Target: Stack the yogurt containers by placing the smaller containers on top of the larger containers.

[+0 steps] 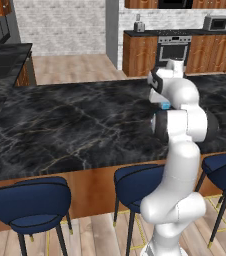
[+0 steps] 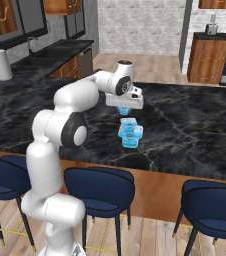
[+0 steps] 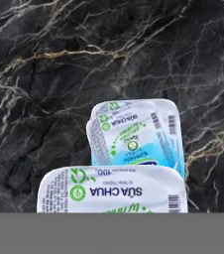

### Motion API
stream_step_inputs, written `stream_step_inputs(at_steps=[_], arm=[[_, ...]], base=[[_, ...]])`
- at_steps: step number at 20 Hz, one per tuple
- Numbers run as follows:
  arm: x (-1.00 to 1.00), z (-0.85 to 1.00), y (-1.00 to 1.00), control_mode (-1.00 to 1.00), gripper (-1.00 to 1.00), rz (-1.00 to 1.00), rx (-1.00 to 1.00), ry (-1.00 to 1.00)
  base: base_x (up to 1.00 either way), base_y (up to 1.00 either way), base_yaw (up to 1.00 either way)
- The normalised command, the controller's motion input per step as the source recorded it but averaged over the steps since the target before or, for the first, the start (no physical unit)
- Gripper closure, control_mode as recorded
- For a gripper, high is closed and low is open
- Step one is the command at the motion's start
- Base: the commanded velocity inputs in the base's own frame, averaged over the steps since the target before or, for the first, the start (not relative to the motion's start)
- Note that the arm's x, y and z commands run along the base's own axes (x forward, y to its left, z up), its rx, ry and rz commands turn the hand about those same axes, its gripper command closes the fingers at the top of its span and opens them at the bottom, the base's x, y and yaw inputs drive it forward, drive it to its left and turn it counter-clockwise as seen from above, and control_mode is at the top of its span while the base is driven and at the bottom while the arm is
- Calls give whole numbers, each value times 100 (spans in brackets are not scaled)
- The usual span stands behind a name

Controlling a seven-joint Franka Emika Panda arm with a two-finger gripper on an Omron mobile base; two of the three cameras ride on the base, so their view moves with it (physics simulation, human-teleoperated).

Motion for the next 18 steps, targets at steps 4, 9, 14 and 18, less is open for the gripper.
stream_step_inputs(at_steps=[4, 9, 14, 18], arm=[[30, 1, -13, -100, 100, 0, 0, 0], [20, 0, -12, -100, 100, 0, 0, 0], [5, -2, -5, -100, 100, 0, 0, 0], [0, -11, 0, -100, 100, 0, 0, 0]], base=[[0, 0, 0], [0, 0, 0], [0, 0, 0], [0, 0, 0]])
